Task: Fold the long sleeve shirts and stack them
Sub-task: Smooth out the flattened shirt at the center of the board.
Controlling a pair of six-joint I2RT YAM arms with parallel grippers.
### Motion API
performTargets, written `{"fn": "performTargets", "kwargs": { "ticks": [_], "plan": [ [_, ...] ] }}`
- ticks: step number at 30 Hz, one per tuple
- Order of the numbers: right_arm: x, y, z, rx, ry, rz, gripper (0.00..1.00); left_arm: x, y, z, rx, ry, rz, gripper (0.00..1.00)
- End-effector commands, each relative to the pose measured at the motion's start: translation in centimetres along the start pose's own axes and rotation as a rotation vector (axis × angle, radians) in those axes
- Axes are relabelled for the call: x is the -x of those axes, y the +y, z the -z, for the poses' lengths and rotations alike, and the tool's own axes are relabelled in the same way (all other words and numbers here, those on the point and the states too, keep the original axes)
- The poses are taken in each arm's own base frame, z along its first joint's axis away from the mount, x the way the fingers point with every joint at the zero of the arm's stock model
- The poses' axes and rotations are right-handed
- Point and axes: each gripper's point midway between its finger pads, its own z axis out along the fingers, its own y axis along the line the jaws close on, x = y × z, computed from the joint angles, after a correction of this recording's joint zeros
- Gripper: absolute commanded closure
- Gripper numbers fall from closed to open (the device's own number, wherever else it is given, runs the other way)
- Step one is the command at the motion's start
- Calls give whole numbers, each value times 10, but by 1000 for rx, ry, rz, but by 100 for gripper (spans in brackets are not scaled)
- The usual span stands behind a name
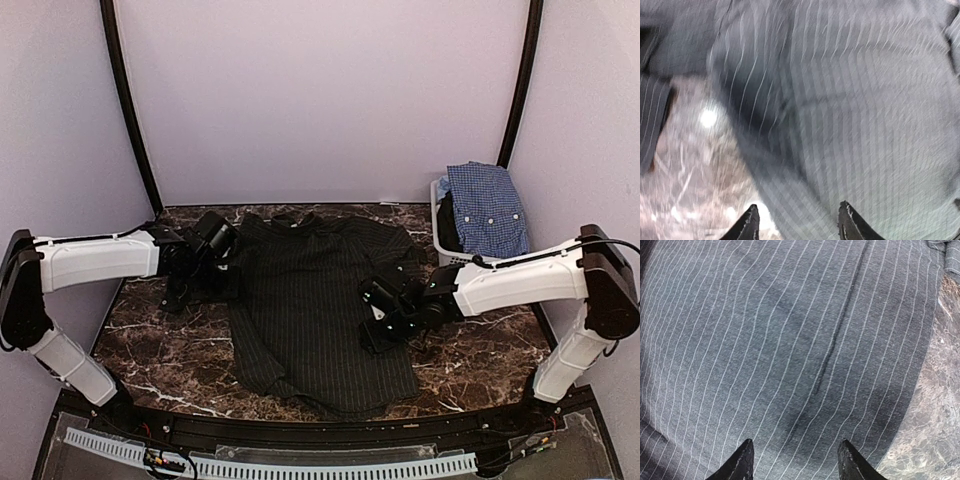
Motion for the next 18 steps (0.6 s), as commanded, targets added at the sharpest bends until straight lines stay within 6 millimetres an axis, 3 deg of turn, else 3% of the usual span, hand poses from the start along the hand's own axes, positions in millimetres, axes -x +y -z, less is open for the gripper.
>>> {"fn": "performTargets", "kwargs": {
  "ticks": [1,4,12,18],
  "plan": [
    [6,13,10,33,-38,43,46,-29,29,14,112,27,71,47],
    [2,21,11,68,-41,67,46,-32,6,24,49,23,62,48],
    [-3,38,22,144,-78,102,45,-97,-66,40,72,110,-91,43],
    [-17,48,26,179,-83,113,44,-130,-98,35,132,137,-205,38]
  ]
}}
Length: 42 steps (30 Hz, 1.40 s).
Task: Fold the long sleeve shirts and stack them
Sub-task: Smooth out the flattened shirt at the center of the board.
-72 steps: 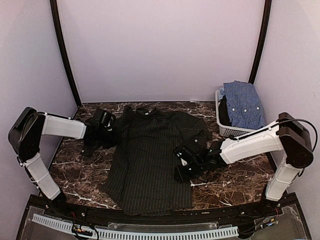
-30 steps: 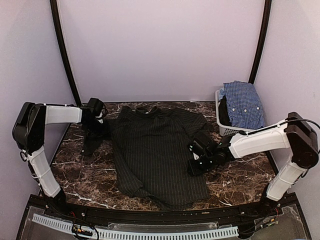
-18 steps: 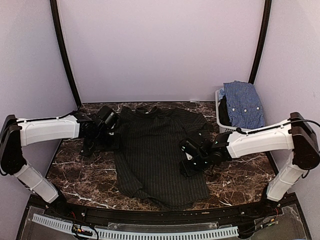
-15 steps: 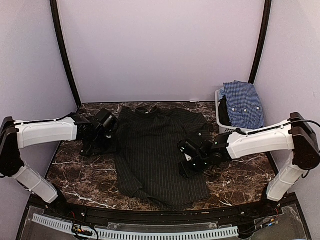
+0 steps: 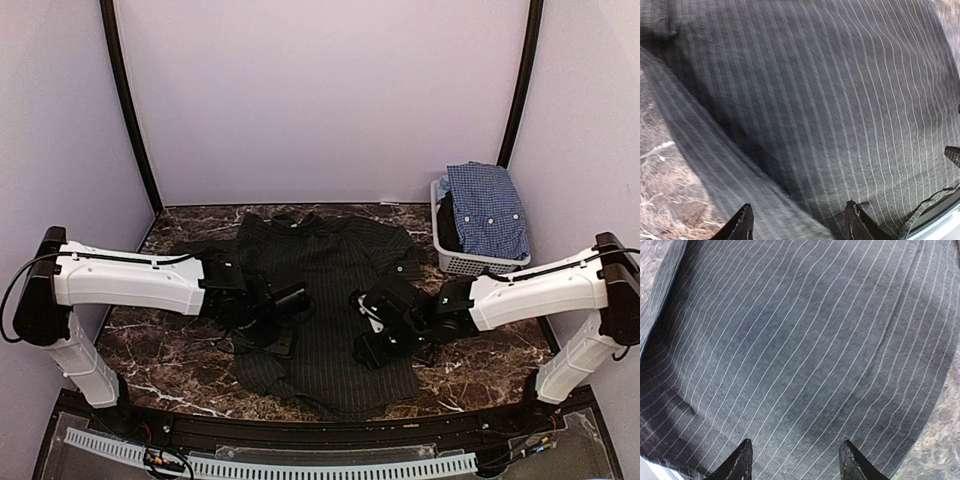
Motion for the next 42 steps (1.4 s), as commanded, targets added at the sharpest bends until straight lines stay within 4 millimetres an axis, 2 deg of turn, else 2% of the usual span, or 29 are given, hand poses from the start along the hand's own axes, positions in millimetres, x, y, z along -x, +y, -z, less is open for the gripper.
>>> {"fn": "performTargets", "kwargs": {
  "ticks": [1,5,11,15,21,22,26,35,38,42],
  "plan": [
    [-5,17,6,54,-36,12,44,-15,-4,-3,107,20,-23,38],
    [-21,23,5,59,-30,23,42,-31,-7,-12,142,49,-51,37],
    [-42,27,6,64,-21,21,40,-48,-8,-14,148,94,-72,37],
    [-53,26,3,61,-3,23,40,-59,-4,-16,171,124,-86,46],
    [-70,23,-3,56,39,31,40,-68,15,-9,211,141,-84,72],
    [-74,21,-3,51,46,33,40,-68,19,-7,215,140,-82,80],
    [-82,17,-5,46,61,30,40,-78,39,0,248,162,-62,92],
    [-105,5,-8,32,115,27,40,-98,96,28,344,193,-19,97],
    [-106,3,-4,33,113,29,40,-102,113,38,378,210,-4,97],
    [-103,2,-1,22,108,36,39,-106,123,44,350,227,43,98]
  ]
}}
